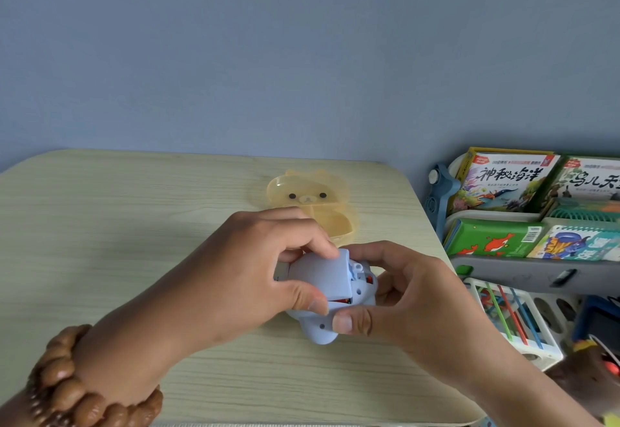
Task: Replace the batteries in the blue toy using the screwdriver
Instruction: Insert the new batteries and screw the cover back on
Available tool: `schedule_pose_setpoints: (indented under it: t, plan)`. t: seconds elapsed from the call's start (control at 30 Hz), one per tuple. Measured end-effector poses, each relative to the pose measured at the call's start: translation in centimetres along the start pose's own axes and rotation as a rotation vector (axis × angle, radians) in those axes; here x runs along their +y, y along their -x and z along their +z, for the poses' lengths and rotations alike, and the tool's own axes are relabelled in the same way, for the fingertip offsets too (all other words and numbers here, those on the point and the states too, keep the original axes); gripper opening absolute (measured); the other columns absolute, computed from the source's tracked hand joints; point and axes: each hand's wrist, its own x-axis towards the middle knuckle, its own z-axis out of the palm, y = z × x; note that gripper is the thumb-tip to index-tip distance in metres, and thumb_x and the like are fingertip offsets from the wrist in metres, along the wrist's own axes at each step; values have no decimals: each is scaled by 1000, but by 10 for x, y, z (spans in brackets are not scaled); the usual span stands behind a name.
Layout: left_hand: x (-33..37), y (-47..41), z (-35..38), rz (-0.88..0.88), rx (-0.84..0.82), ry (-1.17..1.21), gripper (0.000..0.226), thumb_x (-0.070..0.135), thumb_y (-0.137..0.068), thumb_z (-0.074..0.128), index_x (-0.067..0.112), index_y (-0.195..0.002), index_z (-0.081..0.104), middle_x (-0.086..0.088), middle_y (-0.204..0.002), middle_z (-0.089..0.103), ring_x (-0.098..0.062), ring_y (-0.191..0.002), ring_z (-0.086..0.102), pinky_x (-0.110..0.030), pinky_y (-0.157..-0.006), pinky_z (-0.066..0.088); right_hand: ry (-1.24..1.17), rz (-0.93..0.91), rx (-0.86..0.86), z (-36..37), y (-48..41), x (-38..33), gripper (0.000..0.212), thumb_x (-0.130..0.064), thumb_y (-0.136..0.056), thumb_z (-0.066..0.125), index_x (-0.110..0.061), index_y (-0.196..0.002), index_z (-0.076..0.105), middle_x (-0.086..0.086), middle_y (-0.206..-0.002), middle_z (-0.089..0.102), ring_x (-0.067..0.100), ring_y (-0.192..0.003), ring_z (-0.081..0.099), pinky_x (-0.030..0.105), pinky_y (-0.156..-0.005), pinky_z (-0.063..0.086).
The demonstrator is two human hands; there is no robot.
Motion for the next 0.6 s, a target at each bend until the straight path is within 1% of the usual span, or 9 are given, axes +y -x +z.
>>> schedule_pose_setpoints:
  t: [0.07, 0.17, 0.2, 0.27, 0.4, 0.5, 0.53, 0.57, 0.6]
  plan:
    - [2, -2, 0, -28, -20, -24, 40, 28, -65, 91, 37, -98, 71, 18, -109, 67, -4, -104, 65, -27, -88, 55, -3, -2, -6, 0, 0, 0, 61, -37, -53, 96, -44, -107, 69, 10, -77, 77, 11, -60, 59, 34, -64, 50]
    - [7, -3, -1, -52, -32, -57, 39, 31, -65, 89, 38, -97, 68, 18, -108, 65, -5, -101, 65, -32, -87, 56, 3, 3, -2, 0, 0, -1, 60, -34, -53, 96, -47, -105, 69, 7, -74, 76, 9, -59, 60, 33, -64, 50]
    - [8, -3, -1, -62, -32, -67, 39, 33, -65, 89, 39, -97, 67, 19, -107, 65, -5, -100, 65, -33, -87, 56, 3, 5, -3, 0, 0, -1, 60, -33, -53, 96, -47, -104, 69, 6, -73, 76, 9, -59, 61, 35, -64, 52]
    - [12, -4, -1, -85, -30, -87, 39, 36, -64, 88, 40, -96, 65, 20, -105, 66, -5, -98, 66, -34, -86, 57, -8, 6, -11, 0, -1, -1, 60, -31, -54, 97, -47, -104, 69, 5, -75, 77, 11, -63, 65, 42, -70, 57]
    - [16, -5, 1, -139, -7, -99, 41, 35, -61, 89, 41, -94, 65, 20, -97, 68, 0, -92, 68, -32, -84, 59, 1, 9, -11, 0, -1, 0, 61, -30, -55, 97, -46, -106, 68, 5, -82, 79, 27, -74, 74, 52, -80, 59]
    - [18, -4, 1, -168, -17, -102, 41, 32, -62, 90, 41, -93, 64, 20, -96, 69, 1, -90, 69, -32, -83, 60, -25, 26, -43, -4, -3, 0, 55, -41, -61, 93, -43, -110, 69, 9, -88, 79, 32, -84, 73, 57, -86, 56]
    - [19, -5, 1, -173, -23, -105, 41, 31, -63, 90, 41, -92, 64, 20, -97, 69, 0, -90, 70, -32, -82, 60, -45, 31, -65, -6, -3, -2, 46, -47, -68, 87, -40, -110, 71, 10, -89, 78, 30, -83, 72, 56, -87, 55]
    - [19, -5, 2, -175, -29, -108, 41, 31, -63, 90, 40, -92, 63, 19, -97, 70, -2, -89, 71, -33, -81, 61, -78, 34, -82, -9, -4, -4, 38, -51, -76, 79, -35, -109, 73, 11, -89, 77, 23, -80, 69, 52, -82, 52]
    - [19, -5, 1, -172, -33, -114, 40, 31, -63, 90, 40, -91, 63, 18, -97, 70, -3, -89, 71, -34, -81, 61, -122, 44, -87, -11, -5, -5, 33, -52, -83, 70, -29, -106, 76, 10, -88, 76, 15, -76, 65, 41, -75, 50]
